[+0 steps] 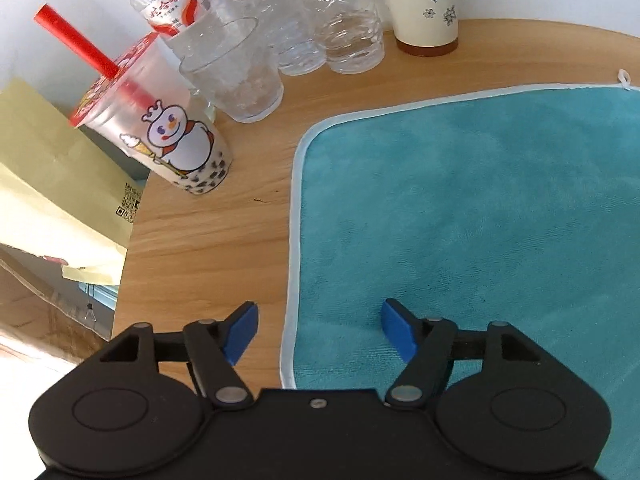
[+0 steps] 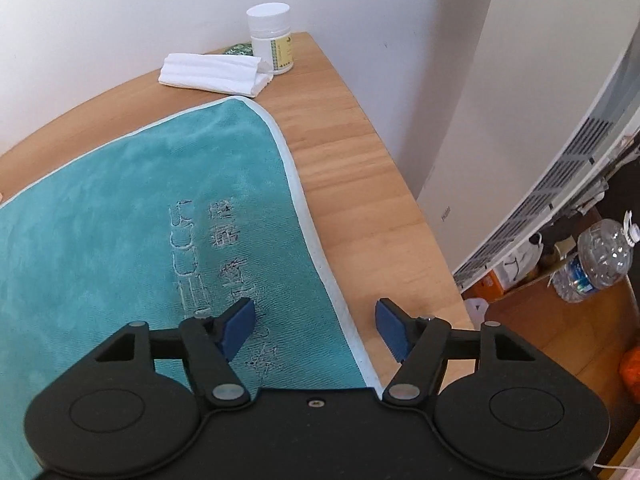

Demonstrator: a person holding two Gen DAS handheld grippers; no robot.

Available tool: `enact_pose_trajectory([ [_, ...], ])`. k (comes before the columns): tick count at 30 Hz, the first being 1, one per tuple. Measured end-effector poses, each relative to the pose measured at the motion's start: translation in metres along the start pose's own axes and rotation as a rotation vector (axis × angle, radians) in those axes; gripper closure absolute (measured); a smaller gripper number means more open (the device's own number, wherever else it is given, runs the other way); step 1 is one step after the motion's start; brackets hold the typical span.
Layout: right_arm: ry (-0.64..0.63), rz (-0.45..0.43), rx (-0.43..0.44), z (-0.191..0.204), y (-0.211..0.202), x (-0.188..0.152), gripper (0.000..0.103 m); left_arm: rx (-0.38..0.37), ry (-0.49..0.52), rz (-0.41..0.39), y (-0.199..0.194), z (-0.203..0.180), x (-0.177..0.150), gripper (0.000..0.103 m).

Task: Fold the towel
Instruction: 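Move both grippers to the hemmed edge of the towel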

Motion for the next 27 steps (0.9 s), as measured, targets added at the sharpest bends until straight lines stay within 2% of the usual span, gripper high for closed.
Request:
enact_pose_trajectory([
  [4,-0.077,-0.03,-0.037,0.005,-0.012,0.002,0.033,0.007,-0.031,0.041,-0.001,0.004,0.0,0.032],
  [8,-0.088,-0.053,0.033,-0.009,-0.045,-0.007,0.032,-0.004,-0.074,0.056,-0.015,0.008,-0.01,0.031],
  [11,-0.1,-0.022,0.053,-0.024,-0.061,-0.026,0.032,-0.067,-0.181,0.076,-0.032,0.014,-0.033,0.023],
  [14,-0.056,0.002,0.064,-0.041,-0.067,-0.039,0.033,-0.064,-0.21,0.083,-0.043,0.014,-0.052,0.023],
  [17,0.01,0.045,0.083,-0.057,-0.065,-0.052,0.035,-0.055,-0.224,0.099,-0.052,0.011,-0.074,0.022],
  [22,0.049,0.06,0.081,-0.067,-0.055,-0.06,0.036,-0.073,-0.262,0.158,-0.049,0.003,-0.1,0.022],
  [27,0.063,0.071,0.098,-0.066,-0.049,-0.064,0.037,-0.093,-0.281,0.139,-0.054,-0.003,-0.105,0.022],
])
Point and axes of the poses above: each gripper's, at about its wrist camera, not at the fingertips, and y roughly the way its jaws point, z to its left, x to its top, the point moved 6 cm from there along y, roughly the way its jaws point, and after that the axes turned 10 degrees about y, right-handed, at the moved point
